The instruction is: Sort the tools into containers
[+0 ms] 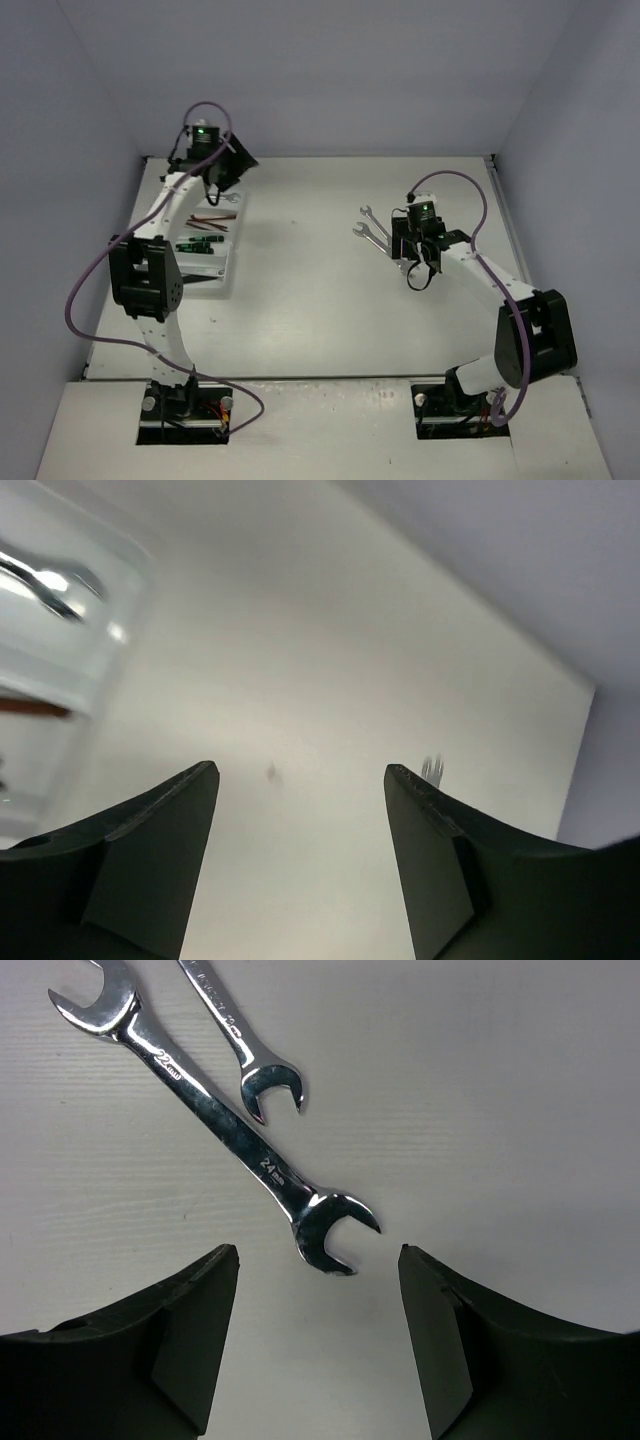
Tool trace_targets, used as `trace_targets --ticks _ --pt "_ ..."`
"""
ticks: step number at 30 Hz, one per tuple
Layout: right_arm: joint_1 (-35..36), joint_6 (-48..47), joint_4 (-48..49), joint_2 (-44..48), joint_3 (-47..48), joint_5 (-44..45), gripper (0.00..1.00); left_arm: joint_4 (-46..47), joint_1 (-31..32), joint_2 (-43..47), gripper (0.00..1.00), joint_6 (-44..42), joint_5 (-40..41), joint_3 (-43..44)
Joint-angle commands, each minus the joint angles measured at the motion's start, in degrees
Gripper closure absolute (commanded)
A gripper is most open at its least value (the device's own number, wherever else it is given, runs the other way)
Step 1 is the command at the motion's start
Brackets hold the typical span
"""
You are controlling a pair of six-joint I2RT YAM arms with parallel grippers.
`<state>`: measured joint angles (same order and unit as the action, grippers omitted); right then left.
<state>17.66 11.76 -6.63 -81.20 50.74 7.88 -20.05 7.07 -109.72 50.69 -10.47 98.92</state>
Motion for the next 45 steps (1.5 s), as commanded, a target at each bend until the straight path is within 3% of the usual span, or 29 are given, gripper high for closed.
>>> trace_targets --ticks 1,7,14,19,23,29,36,40,45 --pt "-0.34 -5.33 2.09 -8.08 6.15 -7.15 0.37 -6.82 10.46 7.54 0.36 -12.37 -4.62 -3.31" --pt "-0.43 -9.83 4.57 -16.27 9.3 -9.22 0.35 -8.6 16.54 13.99 0.36 -15.64 -7.62 -12.29" --pt "-0.18 -10.89 7.87 -21.59 7.39 -12.15 0.34 -9.55 18.33 20.21 0.36 -16.67 -6.51 -20.12" --pt "3.51 -10.21 8.42 -21.15 6.31 -13.45 0.36 -10.27 18.31 21.85 0.36 -16.89 -6.14 -22.35" --pt "9.2 -4.11 8.39 -19.63 6.66 -14.4 0.37 -10.61 18.33 22.27 0.36 -16.59 -5.63 -23.42" --pt "17.14 6.17 8.73 -20.07 7.48 -11.81 0.38 -12.06 18.33 21.7 0.36 -17.44 -3.96 -22.16" --pt "17.81 7.65 8.48 -16.57 8.54 -3.83 0.38 -13.28 18.57 17.19 0.36 -18.04 -3.92 -19.05" --pt "15.25 8.37 8.25 -10.06 5.95 0.33 0.38 -14.68 21.12 11.95 0.36 -19.61 -2.55 -13.54" --pt "6.25 11.77 7.47 0.03 -0.83 2.05 0.38 -17.33 26.05 3.34 0.36 -20.45 0.1 -3.62"
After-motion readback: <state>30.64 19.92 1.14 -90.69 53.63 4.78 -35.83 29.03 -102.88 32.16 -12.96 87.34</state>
